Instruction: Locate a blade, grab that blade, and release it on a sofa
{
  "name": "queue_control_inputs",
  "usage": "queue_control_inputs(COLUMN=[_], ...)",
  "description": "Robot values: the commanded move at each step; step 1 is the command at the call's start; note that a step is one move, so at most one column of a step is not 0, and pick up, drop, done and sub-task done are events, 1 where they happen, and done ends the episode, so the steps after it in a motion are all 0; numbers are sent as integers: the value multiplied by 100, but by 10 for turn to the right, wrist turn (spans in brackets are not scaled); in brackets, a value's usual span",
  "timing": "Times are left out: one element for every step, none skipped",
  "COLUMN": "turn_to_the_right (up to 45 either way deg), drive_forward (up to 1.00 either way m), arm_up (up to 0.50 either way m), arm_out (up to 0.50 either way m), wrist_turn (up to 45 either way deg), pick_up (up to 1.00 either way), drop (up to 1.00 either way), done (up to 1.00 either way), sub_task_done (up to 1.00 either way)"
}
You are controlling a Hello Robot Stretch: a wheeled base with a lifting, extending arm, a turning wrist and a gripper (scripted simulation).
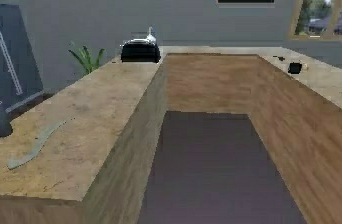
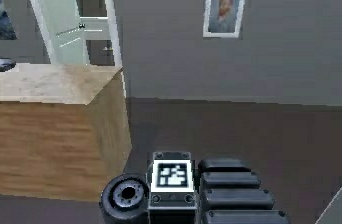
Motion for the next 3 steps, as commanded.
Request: queue_control_inputs(turn_to_the_right=[0, 180, 0], drive_forward=[100, 0, 10], arm_up=[0, 0, 0], arm_out=[0, 0, 0], wrist_turn=[0, 0, 0], pick_up=[0, 0, 0], drop=[0, 0, 0], done=[0, 0, 0], sub_task_done=[0, 0, 0])
